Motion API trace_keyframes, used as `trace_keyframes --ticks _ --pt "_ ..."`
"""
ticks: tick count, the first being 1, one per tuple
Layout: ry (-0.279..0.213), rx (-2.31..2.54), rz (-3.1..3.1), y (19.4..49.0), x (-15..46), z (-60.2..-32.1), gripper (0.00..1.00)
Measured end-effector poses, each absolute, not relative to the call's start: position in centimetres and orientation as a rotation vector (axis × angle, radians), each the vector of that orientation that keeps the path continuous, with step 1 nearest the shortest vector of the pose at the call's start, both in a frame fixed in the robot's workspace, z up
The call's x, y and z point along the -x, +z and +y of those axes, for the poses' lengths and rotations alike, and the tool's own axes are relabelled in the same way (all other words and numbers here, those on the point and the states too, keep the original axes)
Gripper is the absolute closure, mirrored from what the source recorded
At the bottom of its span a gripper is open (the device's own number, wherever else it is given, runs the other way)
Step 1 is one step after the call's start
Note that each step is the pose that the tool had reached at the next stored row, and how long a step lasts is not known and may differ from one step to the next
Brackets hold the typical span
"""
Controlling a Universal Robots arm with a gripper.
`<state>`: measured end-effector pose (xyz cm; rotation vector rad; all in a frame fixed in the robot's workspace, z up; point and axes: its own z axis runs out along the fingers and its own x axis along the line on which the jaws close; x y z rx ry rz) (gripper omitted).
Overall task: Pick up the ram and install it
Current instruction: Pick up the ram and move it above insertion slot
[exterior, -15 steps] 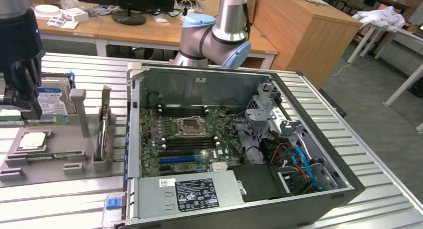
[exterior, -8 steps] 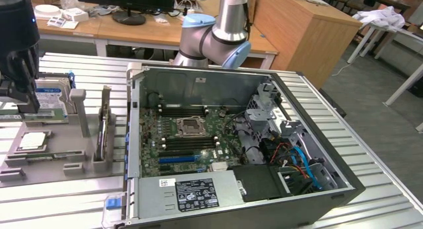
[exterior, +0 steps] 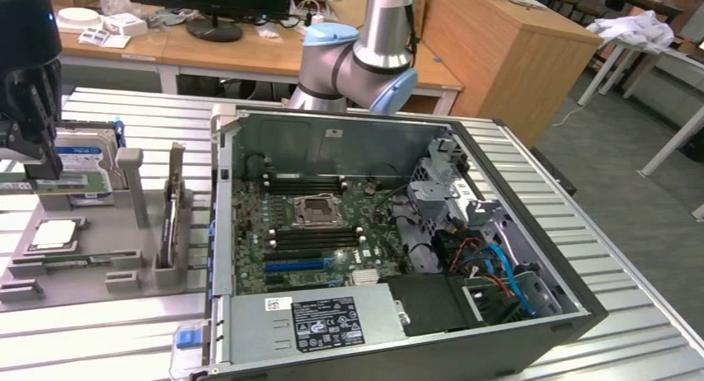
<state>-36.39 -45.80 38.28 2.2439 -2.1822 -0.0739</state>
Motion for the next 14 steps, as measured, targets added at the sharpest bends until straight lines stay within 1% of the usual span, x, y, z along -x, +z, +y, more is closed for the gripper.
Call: trace_keyframes --ticks 14 --pt "-0.074 -2.244 -2.182 40.2 36.4 -45.8 0.89"
